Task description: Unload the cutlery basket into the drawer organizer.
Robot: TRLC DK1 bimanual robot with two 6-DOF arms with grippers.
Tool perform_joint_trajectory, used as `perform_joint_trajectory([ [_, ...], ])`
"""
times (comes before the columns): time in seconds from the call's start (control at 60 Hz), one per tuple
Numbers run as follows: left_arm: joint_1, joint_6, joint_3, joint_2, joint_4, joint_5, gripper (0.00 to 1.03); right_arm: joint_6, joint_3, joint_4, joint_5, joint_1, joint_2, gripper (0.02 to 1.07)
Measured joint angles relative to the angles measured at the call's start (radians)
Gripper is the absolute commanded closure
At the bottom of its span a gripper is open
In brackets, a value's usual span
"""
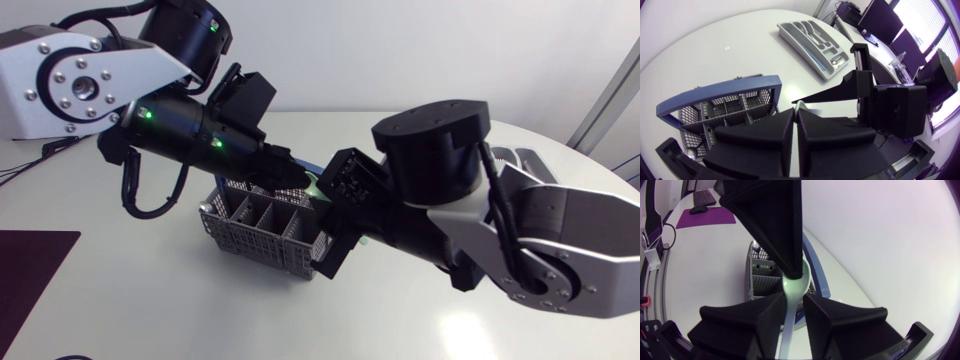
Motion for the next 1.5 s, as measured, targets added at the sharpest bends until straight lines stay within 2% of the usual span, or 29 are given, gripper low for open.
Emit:
perform_joint_trajectory([
  [0.283,0.013,-0.007,0.000,0.000,-0.003,0.022,1.00,-0.005,0.000,0.009,0.002,-0.022,0.034,1.00],
  [0.467,0.020,-0.007,0.000,0.002,-0.004,0.034,0.99,-0.005,0.000,0.006,-0.002,-0.027,0.034,1.00],
  [0.55,0.020,-0.007,0.000,0.002,-0.004,0.035,0.92,-0.005,0.000,0.004,-0.005,-0.027,0.032,1.00],
  [0.7,0.019,-0.007,0.013,0.002,-0.020,0.046,0.72,-0.005,0.000,-0.006,-0.016,-0.027,0.023,1.00],
  [0.9,0.021,-0.007,0.085,-0.010,-0.014,0.056,0.36,-0.010,-0.002,-0.051,-0.029,-0.027,0.006,1.00],
  [1.033,0.062,-0.006,0.134,-0.027,-0.014,0.055,0.33,-0.014,-0.014,-0.086,-0.055,-0.027,-0.035,1.00],
  [1.067,0.087,-0.001,0.154,-0.031,-0.018,0.054,0.29,-0.017,-0.018,-0.108,-0.070,-0.030,-0.055,0.99],
  [1.183,0.167,0.096,0.211,-0.050,-0.063,0.018,0.27,-0.036,-0.040,-0.185,-0.147,-0.084,-0.139,0.99],
  [1.283,0.199,0.240,0.221,-0.077,-0.117,-0.061,0.27,-0.054,-0.053,-0.255,-0.234,-0.181,-0.208,0.99],
  [1.317,0.210,0.304,0.215,-0.092,-0.121,-0.095,0.27,-0.071,-0.061,-0.283,-0.281,-0.236,-0.236,0.99],
  [1.5,0.277,0.556,0.110,-0.171,-0.124,-0.135,0.27,-0.185,-0.097,-0.387,-0.468,-0.479,-0.316,0.99],
])
